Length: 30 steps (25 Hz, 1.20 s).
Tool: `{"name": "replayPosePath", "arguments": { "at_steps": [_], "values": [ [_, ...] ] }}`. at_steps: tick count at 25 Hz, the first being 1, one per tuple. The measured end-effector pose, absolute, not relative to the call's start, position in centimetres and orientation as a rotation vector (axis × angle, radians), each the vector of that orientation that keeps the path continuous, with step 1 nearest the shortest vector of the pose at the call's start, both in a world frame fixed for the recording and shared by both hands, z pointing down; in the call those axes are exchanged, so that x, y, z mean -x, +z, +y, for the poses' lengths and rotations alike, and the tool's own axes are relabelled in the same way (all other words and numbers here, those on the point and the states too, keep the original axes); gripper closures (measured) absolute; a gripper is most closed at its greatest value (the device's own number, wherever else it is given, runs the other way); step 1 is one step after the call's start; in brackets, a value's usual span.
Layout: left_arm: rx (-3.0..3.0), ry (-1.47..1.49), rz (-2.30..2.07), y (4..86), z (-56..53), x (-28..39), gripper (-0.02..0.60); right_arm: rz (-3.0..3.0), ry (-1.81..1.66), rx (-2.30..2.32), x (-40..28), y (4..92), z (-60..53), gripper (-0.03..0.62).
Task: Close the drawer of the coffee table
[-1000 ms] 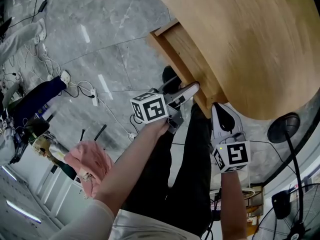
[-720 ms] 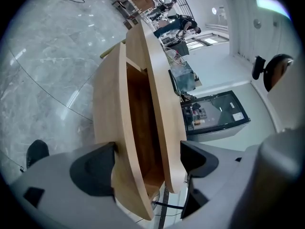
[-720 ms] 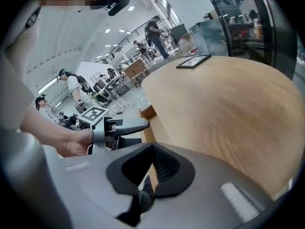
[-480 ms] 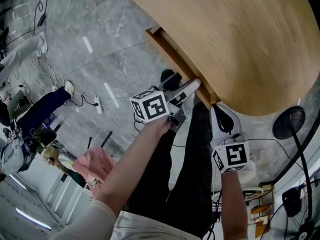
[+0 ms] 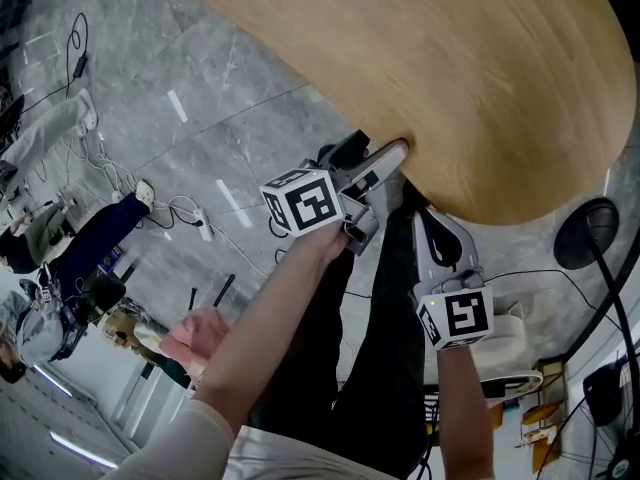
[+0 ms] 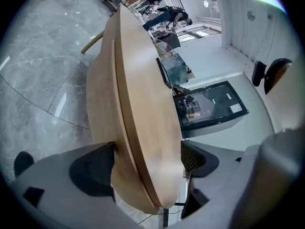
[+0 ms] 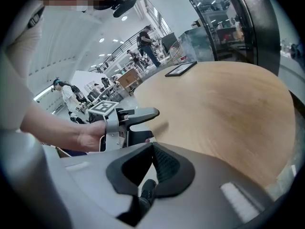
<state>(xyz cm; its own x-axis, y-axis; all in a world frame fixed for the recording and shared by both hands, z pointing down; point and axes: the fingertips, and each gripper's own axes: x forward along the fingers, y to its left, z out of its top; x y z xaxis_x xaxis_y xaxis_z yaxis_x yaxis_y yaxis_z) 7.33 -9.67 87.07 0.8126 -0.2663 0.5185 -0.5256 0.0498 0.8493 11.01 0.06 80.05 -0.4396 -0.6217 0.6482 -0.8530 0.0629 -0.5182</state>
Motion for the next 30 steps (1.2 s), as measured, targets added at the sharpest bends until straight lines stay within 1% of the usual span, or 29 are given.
{"name": "replayPosePath", "arguments": {
  "at_steps": [17,22,30],
  "values": [
    [-1.670,0.254,-0.581,87.1,-10.6,-9.8,0.166,-2.068,1.326,-1.595,-11.4,80.5,1.0,0.583],
    [-1.683,0.241,-0.585,87.4,-11.0,-9.7,0.166,-2.062,1.326,-1.618,-11.6,80.6,0.9,0.583],
    [-1.731,0.301,-0.564,87.2,-10.6,-8.7,0.166,-2.041,1.321,-1.630,-12.0,80.3,1.2,0.583]
  ]
}}
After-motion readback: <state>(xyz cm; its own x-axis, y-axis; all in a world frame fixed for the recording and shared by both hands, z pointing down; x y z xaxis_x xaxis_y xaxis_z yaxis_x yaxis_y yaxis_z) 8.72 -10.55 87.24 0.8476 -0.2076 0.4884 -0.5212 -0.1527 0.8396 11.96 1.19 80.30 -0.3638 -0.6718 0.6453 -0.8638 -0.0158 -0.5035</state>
